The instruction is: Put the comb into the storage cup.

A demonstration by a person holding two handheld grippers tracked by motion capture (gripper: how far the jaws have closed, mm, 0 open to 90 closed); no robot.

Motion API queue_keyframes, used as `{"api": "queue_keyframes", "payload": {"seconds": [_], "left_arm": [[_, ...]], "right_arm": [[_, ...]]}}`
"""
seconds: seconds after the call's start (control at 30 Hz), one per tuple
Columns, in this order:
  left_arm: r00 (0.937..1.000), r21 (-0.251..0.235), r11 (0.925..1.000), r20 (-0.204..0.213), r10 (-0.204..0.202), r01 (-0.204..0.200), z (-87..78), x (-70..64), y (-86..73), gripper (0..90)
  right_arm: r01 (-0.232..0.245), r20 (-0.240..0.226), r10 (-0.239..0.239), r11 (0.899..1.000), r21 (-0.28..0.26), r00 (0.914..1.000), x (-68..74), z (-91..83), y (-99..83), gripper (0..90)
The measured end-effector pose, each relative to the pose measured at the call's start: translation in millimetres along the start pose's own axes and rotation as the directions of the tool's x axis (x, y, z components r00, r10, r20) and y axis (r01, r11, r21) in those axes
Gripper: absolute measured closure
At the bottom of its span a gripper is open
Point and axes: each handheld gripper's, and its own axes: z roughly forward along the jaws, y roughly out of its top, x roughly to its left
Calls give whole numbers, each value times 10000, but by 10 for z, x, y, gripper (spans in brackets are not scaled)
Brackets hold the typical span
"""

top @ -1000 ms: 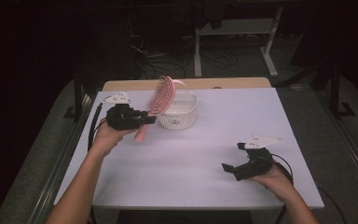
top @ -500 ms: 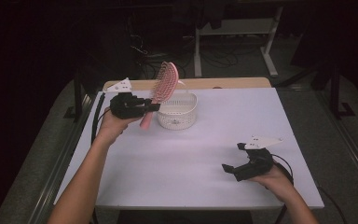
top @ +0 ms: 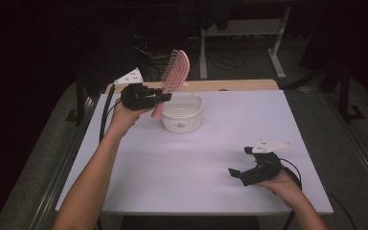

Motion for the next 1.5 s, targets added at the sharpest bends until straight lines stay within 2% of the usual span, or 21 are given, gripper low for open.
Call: {"api": "queue_keyframes", "payload": {"seconds": [0.37,0.9,1.5], "left_arm": [[9996,0,9999,271,101,-101,229,144,40,703],[9991,227,9996,381,181,-189,489,217,-38,703],[9980,1291,9907,512,358,-421,742,267,-252,702]], "right_arm": [[-55,6,55,10000,-25,10000,-9,-16,-13,0],[-87,17,87,10000,-7,10000,-12,-26,-32,0],[-45,13,45,10000,4,10000,-10,-26,-36,0]]}}
